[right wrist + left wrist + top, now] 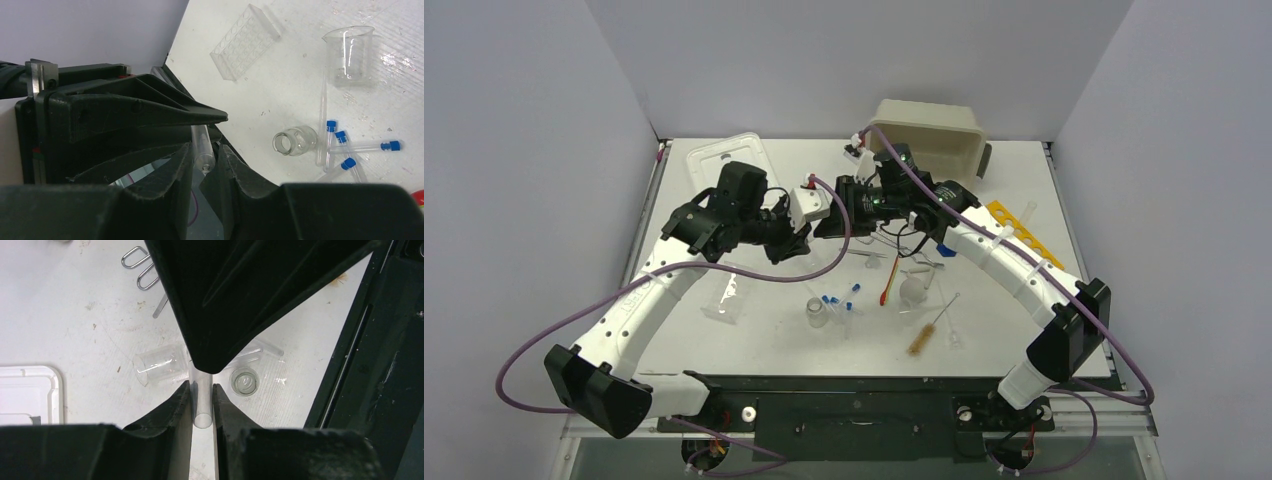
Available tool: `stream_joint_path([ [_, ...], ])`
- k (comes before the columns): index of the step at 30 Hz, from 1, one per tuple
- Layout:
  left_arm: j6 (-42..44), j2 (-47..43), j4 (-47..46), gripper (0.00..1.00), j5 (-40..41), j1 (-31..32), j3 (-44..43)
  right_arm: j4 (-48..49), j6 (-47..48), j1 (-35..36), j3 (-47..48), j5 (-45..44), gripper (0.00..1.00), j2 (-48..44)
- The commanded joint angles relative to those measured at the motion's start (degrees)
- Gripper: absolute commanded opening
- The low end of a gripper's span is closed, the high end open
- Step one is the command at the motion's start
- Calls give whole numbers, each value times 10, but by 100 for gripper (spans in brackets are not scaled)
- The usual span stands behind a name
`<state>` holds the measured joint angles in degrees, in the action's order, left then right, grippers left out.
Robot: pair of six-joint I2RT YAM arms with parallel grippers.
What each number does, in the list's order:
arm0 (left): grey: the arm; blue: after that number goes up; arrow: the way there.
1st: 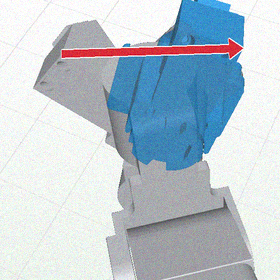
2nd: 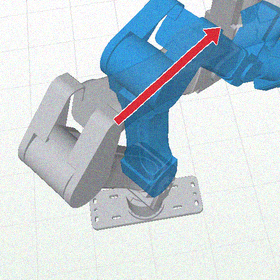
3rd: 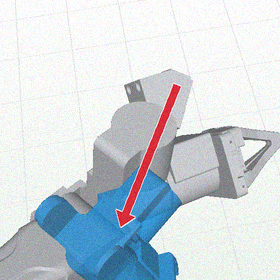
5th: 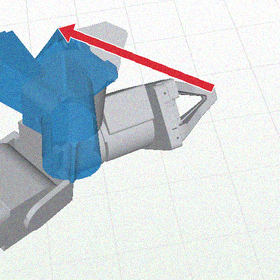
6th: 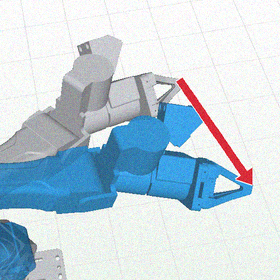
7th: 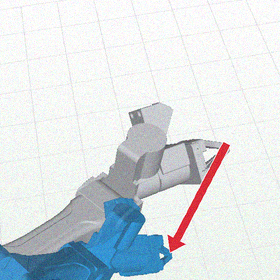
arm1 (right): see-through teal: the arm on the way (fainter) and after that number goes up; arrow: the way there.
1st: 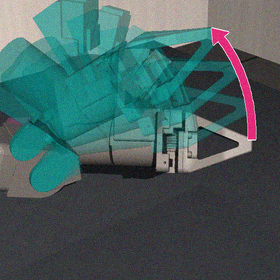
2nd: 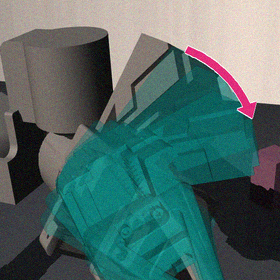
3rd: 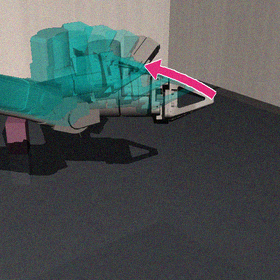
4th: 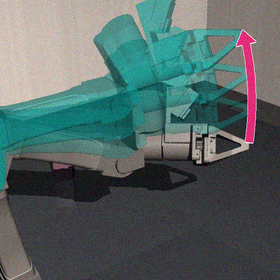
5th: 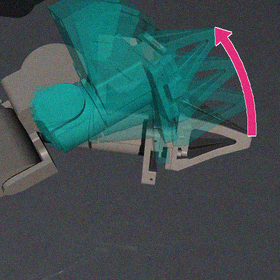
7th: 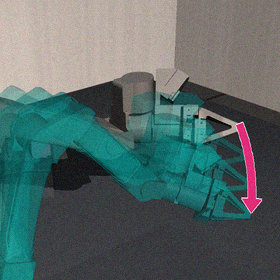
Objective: Organize the chemistry lab equipment
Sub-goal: Pick up the test tube at the center of the board.
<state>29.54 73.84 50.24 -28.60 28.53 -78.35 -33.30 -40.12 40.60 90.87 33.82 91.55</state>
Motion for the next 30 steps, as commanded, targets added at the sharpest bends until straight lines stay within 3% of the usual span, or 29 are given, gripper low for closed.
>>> stream_joint_path([
  [1, 10, -22, -15, 7, 7, -3, -1, 2, -7, -6, -12, -26, 21, -24],
  [5, 10, -23, -15, 7, 7, -2, -1, 15, -17, -5, -12, -26, 19, -23],
  [10, 11, -23, -13, 7, 8, -2, 0, 19, -20, -5, -16, -30, 0, -24],
  [12, 10, -24, -13, 14, 10, -2, 0, 18, -17, -6, -18, -35, 0, -26],
  [16, -9, -26, -21, 73, 24, -3, 3, -14, 1, -22, -27, -53, 0, -34],
  [18, -15, -27, -25, 87, 35, -5, 5, -35, 13, -44, -43, -72, 0, -48],
  [21, -26, -27, -35, 98, 34, -23, 9, -92, 44, -92, -68, -129, 0, -87],
  [26, -52, 0, -37, 97, -18, -83, -3, -190, 78, -182, -148, -263, 0, -170],
  [30, -48, 26, -34, 97, -37, -120, -18, -214, 79, -299, -221, -306, 0, -231],
])
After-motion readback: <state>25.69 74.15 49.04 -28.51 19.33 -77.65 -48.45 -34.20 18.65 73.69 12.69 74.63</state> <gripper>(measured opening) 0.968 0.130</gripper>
